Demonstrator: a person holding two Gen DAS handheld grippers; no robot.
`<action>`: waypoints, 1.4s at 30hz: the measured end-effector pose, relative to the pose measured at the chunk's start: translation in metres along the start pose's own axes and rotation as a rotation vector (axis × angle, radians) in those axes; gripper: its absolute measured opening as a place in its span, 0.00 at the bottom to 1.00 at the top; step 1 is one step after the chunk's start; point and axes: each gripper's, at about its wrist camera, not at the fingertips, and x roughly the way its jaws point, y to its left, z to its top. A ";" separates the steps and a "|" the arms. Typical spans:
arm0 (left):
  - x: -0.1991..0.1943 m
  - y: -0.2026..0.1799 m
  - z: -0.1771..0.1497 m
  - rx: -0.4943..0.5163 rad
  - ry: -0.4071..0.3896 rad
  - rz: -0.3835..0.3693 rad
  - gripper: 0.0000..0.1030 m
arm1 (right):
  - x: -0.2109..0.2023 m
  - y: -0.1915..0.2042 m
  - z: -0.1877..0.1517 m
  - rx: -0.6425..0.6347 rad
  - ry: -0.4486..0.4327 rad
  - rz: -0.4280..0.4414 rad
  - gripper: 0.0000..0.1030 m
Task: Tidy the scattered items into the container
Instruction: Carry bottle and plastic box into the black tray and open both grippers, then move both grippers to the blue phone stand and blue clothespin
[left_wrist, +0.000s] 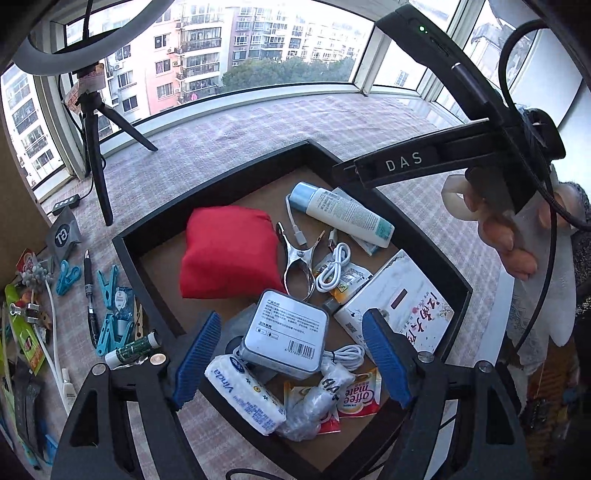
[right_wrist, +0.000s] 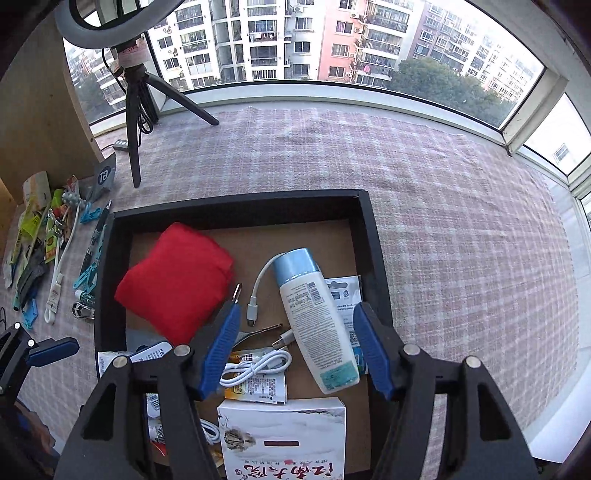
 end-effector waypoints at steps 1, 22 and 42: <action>-0.002 0.001 -0.002 -0.001 -0.006 0.006 0.74 | 0.000 0.002 -0.001 -0.001 -0.003 0.002 0.61; -0.056 0.121 -0.093 -0.278 -0.037 0.178 0.74 | -0.011 0.121 -0.016 -0.183 -0.045 0.185 0.61; -0.133 0.273 -0.224 -0.725 -0.108 0.325 0.72 | 0.001 0.282 -0.023 -0.347 -0.004 0.329 0.61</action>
